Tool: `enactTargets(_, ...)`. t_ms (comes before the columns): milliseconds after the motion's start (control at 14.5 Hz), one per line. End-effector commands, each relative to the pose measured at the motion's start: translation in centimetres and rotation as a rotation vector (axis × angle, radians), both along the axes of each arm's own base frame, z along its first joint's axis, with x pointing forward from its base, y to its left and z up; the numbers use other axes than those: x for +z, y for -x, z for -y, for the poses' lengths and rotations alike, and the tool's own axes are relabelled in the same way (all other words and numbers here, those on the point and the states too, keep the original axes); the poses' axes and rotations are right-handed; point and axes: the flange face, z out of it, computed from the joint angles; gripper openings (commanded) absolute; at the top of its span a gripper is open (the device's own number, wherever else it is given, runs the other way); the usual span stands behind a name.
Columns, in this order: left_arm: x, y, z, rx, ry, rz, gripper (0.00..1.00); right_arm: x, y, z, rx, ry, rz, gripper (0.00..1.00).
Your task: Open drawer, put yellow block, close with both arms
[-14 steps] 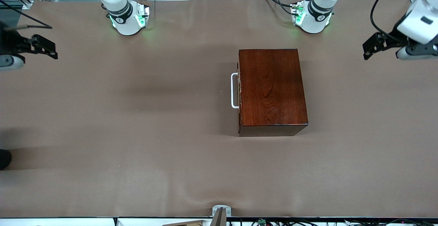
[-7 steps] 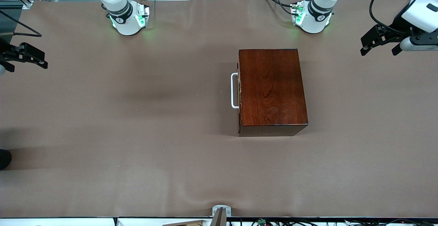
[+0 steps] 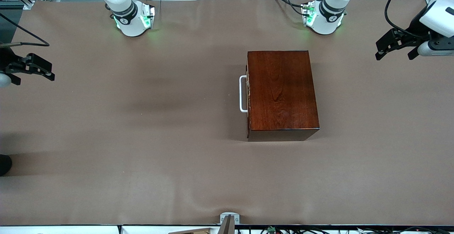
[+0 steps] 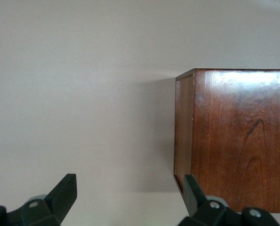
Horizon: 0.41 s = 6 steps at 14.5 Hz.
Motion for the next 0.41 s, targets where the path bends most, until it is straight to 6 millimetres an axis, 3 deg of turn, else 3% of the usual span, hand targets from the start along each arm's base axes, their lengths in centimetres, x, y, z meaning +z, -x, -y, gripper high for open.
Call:
enactTargets(0,0.3,-0.4,-0.5,-0.01,0.013,-0.003,1.0,-1.1,-0.2,0.3,-0.005,-0.012,-0.031,1.0)
enactTargets(138,0.3,-0.2,-1.1,0.002,0.009,-0.027,1.0,-2.0,-0.1,1.7,-0.03,-0.012,-0.053,1.0)
enactTargets(345,0.4,-0.3,-1.4,0.004,-0.005,-0.026,1.0,-1.3,0.8,1.6,-0.032,-0.014,-0.071,1.0)
